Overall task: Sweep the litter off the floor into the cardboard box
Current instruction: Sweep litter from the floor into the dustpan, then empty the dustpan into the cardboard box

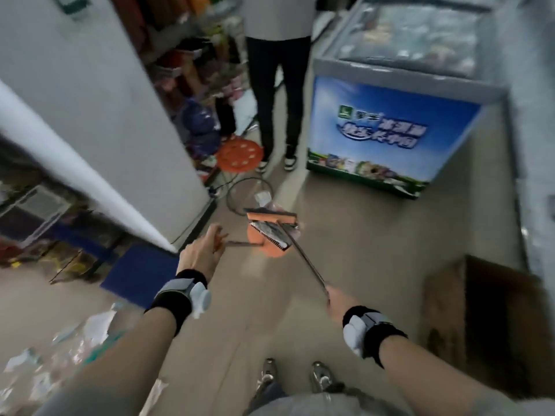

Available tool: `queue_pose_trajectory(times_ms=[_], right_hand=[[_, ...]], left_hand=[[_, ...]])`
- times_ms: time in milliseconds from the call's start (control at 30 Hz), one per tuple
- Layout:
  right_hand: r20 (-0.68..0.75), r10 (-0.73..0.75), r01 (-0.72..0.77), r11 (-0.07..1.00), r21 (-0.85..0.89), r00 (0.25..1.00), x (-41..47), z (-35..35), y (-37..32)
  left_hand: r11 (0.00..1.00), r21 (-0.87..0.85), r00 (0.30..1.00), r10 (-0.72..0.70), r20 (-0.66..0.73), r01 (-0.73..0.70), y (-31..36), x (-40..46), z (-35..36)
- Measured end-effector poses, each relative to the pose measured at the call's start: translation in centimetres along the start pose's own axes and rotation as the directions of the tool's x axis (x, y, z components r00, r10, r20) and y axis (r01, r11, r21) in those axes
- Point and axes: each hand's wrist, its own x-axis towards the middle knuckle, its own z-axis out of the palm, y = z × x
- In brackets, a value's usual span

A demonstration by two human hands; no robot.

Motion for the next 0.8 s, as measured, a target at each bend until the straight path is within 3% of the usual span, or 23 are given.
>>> queue_pose_trajectory(times_ms=[133,267,467,667,800], right_hand=[[-0.107,0.146,-0.137,0.987,0.087,0.984,-2.1,-0.1,1.9],[-0.123,0.289,-0.251,0.933,0.257,0.949,-4.4,0.0,3.4],[-0.157,0.495,-0.382,0.803,0.457,0.854,-8.7,0.8,7.1],[-0.186,0.669,-0.447,0.652,0.612,0.720,-13.0,2.4,10.2],[-0.219,0.767,-0.399,0.528,0.750,0.603,-15.4,3.5,12.0]], left_hand=[[0.972,-0.027,0.968,0.236,0.085,-0.235,3.7,4.5,1.5],[0.920,-0.063,0.914,0.391,0.113,-0.386,8.8,7.2,2.7],[0.778,-0.124,0.763,0.629,0.150,-0.616,18.5,8.7,4.4],[0.566,-0.133,0.550,0.824,0.138,-0.814,28.6,8.3,3.9],[0.344,-0.095,0.333,0.936,0.113,-0.934,37.0,6.1,3.0]])
